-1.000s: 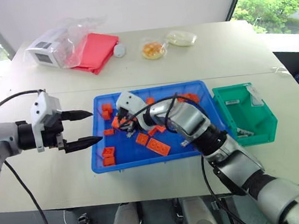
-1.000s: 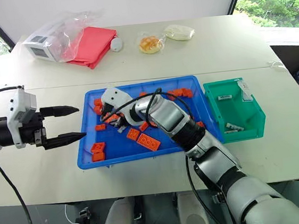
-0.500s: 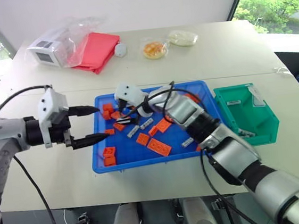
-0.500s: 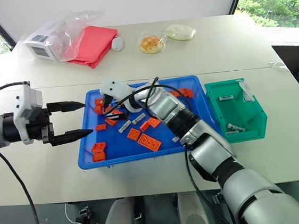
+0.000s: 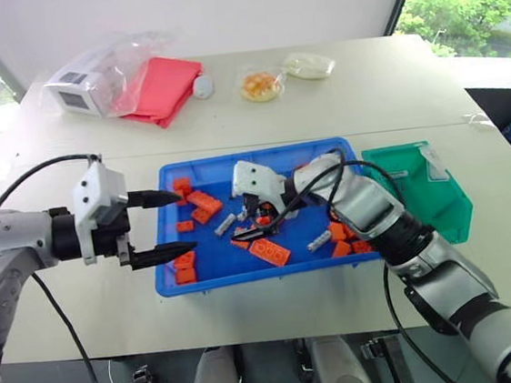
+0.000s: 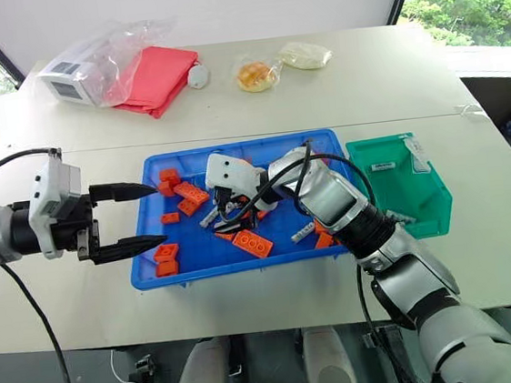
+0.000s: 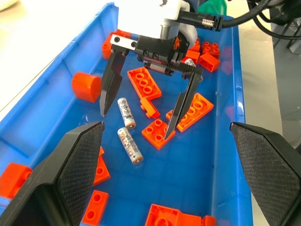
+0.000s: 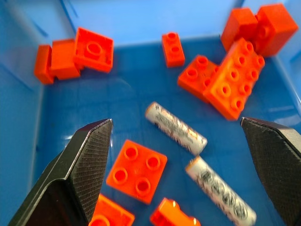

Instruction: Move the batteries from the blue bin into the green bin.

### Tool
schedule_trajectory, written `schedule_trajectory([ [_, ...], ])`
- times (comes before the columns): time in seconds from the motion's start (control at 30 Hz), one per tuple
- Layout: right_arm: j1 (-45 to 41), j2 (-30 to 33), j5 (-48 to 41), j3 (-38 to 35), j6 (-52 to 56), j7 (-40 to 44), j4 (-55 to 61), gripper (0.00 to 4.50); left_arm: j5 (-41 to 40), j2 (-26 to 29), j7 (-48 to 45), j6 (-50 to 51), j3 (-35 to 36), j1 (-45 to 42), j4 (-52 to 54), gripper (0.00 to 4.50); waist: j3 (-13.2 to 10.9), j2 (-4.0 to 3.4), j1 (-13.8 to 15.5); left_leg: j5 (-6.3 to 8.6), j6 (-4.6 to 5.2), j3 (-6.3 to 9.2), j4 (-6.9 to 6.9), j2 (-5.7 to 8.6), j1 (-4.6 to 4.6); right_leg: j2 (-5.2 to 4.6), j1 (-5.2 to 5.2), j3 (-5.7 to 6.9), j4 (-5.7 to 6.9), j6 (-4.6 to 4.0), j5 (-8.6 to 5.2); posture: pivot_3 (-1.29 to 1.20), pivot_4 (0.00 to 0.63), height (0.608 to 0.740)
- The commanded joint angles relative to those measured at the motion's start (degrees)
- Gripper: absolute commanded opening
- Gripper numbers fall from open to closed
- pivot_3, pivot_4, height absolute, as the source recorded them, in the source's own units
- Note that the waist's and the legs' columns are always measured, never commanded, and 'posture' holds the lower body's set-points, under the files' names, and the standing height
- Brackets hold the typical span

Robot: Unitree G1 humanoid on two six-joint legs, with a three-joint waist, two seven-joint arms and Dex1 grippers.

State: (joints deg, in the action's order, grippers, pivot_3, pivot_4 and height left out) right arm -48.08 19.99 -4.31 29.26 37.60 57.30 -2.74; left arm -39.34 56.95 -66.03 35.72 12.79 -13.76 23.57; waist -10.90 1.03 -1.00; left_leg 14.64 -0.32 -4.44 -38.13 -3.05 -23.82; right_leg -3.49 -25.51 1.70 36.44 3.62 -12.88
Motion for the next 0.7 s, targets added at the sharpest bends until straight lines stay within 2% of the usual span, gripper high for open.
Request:
schedule_trajectory([
  [0.03,-0.8,-1.6,1.1,-0.3,-1.1,-1.6,-1.1,3.64,-0.3,1.0,-0.3,-0.5,1.1,-0.9,0.4,4.5,0.0,0.0,0.0,0.0,0.0,0.0,0.0,0.0,0.0,0.0,0.01,0.0,0.0,0.0,0.0,0.0,0.15,0.734],
  [0.63,-1.6,-5.5,7.5,4.5,-12.1,0.2,-12.6,3.64,0.0,0.6,1.2,-0.7,0.9,-1.8,-0.8,4.5,0.0,0.01,0.0,0.0,-0.01,0.0,0.0,0.01,0.03,0.0,0.03,0.0,0.0,0.0,0.0,0.0,0.15,0.734],
  [0.7,-1.7,-5.7,8.4,5.0,-13.7,0.8,-14.1,3.07,0.0,0.5,1.4,-0.7,0.8,-2.0,-0.9,4.5,0.0,0.0,0.0,-0.01,-0.01,0.0,0.0,0.01,0.04,0.0,0.05,0.0,0.0,0.0,0.0,0.0,0.15,0.734],
])
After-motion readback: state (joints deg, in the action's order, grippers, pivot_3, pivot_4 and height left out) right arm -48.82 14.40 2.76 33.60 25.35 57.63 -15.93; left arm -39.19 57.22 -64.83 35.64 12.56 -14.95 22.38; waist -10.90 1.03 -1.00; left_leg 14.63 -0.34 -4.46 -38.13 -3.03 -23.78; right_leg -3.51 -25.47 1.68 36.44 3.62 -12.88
